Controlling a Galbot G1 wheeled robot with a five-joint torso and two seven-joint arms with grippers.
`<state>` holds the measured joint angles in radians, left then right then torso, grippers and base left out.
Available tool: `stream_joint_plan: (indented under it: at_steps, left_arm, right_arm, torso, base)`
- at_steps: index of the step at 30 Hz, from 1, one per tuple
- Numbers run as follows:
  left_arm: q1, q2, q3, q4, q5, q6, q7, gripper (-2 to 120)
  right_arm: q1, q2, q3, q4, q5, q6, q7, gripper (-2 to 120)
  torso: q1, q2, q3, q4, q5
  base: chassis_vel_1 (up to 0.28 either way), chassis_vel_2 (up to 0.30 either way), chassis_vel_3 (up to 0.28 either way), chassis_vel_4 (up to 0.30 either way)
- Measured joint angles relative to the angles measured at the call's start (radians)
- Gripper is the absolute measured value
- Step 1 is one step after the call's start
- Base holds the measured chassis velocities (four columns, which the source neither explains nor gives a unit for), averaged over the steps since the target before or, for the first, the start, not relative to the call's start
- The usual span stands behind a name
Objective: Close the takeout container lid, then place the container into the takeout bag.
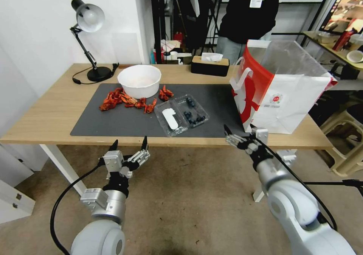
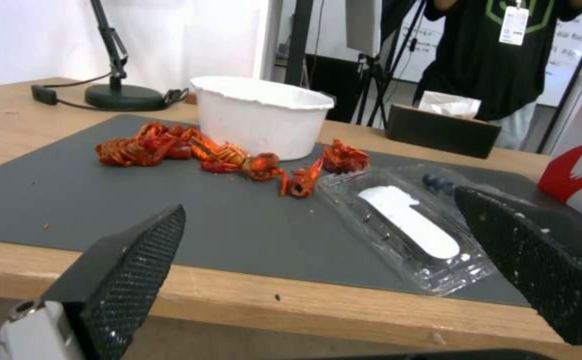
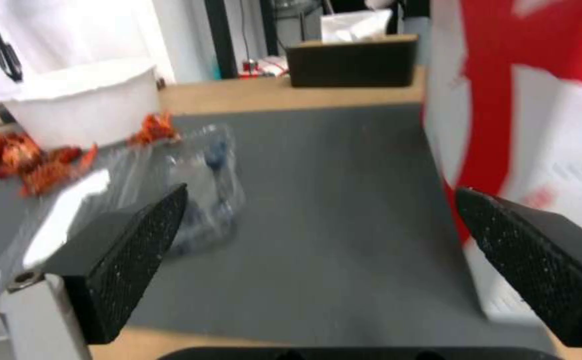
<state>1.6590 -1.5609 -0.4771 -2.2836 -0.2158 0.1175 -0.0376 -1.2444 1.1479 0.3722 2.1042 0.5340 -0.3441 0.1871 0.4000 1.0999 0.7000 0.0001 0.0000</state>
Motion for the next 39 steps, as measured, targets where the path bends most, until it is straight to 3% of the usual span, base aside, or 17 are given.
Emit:
stream_joint_plan:
  at_steps: [8,22,33,39]
  left_arm:
    - [0.000,-0.010,-0.011,0.008,0.002,-0.007,-0.006,100]
    - [0.000,-0.017,-0.021,0.023,0.002,-0.015,-0.016,100]
    - [-0.001,-0.018,-0.022,0.032,0.003,-0.021,-0.020,100]
    - [-0.001,-0.017,-0.023,0.033,0.003,-0.027,-0.023,100]
  right_arm:
    - [0.167,-0.008,-0.112,-0.096,0.052,-0.034,0.068,100]
    - [0.330,0.016,-0.229,-0.239,0.105,-0.110,0.183,100]
    - [0.385,0.030,-0.258,-0.286,0.154,-0.150,0.225,100]
    - [0.404,0.030,-0.261,-0.291,0.168,-0.216,0.246,100]
  torso:
    - [0.000,0.000,0.000,-0.0001,-0.0001]
    - [0.000,0.000,0.000,0.0000,0.0000]
    - [0.000,0.000,0.000,0.0000,0.0000]
    - [0.000,0.000,0.000,0.0000,0.0000]
  base:
    - [0.000,0.000,0.000,0.000]
    - [0.000,0.000,0.000,0.000]
    - [0.000,0.000,0.000,0.000]
    - [0.000,0.000,0.000,0.000]
